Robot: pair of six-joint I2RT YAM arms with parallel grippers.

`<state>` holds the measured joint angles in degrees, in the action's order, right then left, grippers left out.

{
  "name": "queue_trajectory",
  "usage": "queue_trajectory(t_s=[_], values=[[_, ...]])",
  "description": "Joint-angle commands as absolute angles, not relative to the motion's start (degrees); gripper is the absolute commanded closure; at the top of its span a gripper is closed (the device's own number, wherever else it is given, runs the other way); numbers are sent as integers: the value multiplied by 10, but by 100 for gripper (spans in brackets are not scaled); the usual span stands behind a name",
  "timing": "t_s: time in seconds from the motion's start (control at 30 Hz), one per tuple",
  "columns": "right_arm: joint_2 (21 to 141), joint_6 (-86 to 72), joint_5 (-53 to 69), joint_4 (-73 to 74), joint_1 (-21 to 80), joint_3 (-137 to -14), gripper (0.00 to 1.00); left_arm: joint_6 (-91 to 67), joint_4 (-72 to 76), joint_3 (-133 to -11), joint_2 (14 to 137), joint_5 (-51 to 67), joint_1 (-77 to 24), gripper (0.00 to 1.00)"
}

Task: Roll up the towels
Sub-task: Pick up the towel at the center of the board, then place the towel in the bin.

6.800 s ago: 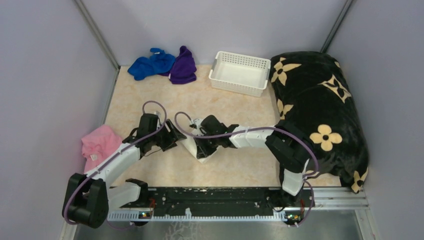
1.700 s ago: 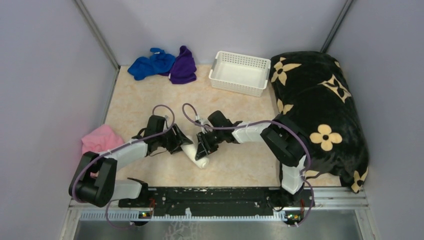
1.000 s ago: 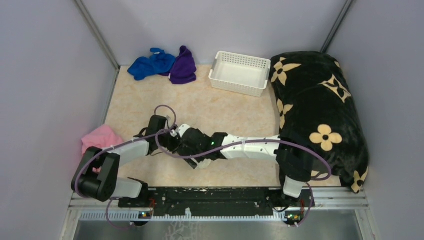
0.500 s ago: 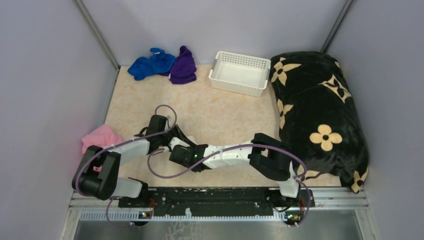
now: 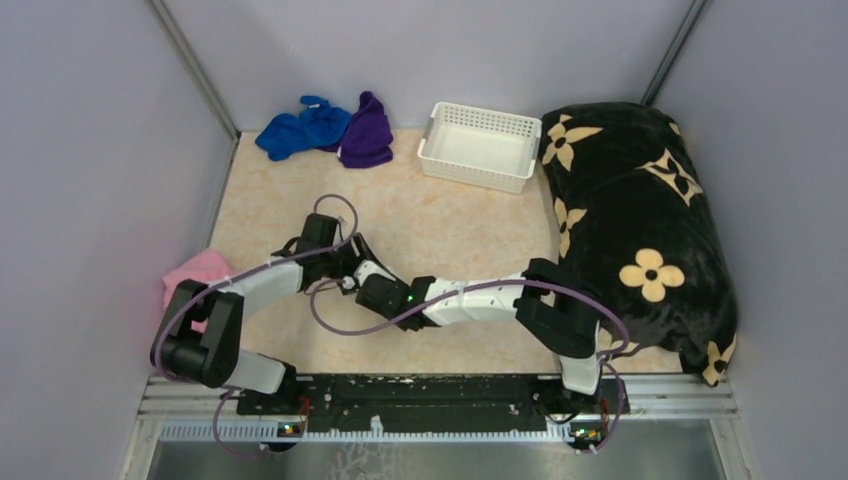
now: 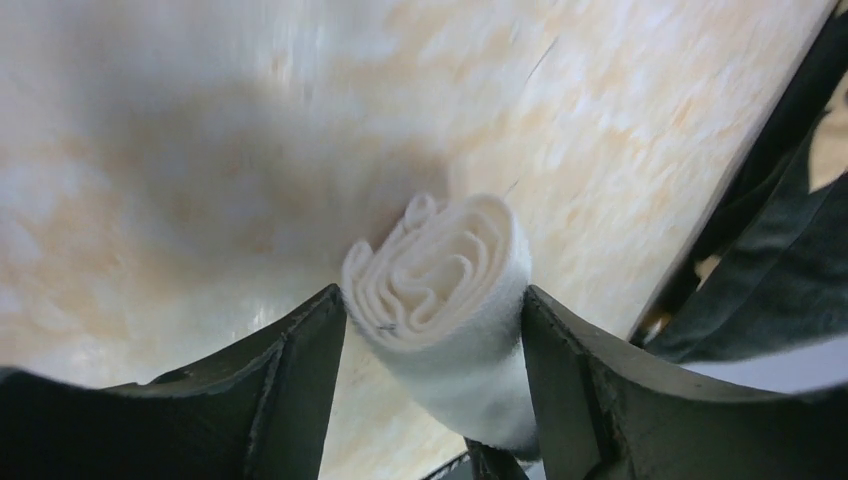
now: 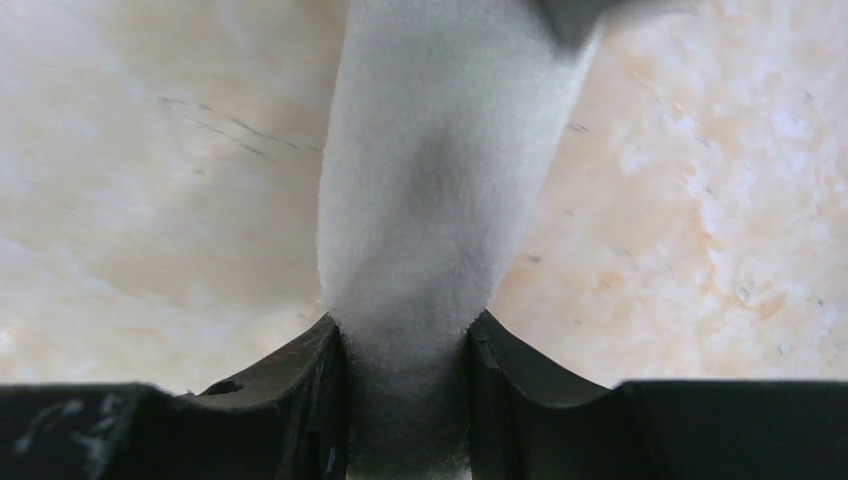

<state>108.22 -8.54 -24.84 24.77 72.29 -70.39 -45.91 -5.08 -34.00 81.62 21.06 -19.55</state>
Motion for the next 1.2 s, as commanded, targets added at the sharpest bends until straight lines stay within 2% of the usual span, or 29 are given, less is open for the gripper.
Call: queue_trajectory(t_s=[0.0, 0.2, 0.3, 0.43, 0.67, 0.9, 1.17], values=[[1015, -81, -240, 309, 676, -692, 87, -394, -118, -453, 818, 143, -161, 29], [953, -52, -257, 342, 598, -731, 89, -324, -197, -565, 807, 119, -77, 27], [923, -36, -262, 355, 539, -770, 90, -281, -224, -586, 784, 102, -49, 27], [939, -10, -300, 367, 447, -847, 91, -226, -240, -581, 755, 46, -47, 26], [1075, -9, -374, 363, 304, -1043, 100, -195, -211, -551, 737, 43, -46, 26], [1267, -5, -443, 384, 233, -1265, 100, -183, -227, -559, 762, 53, -46, 26], [1412, 31, -481, 342, 194, -1349, 100, -180, -239, -568, 780, 57, -46, 26]])
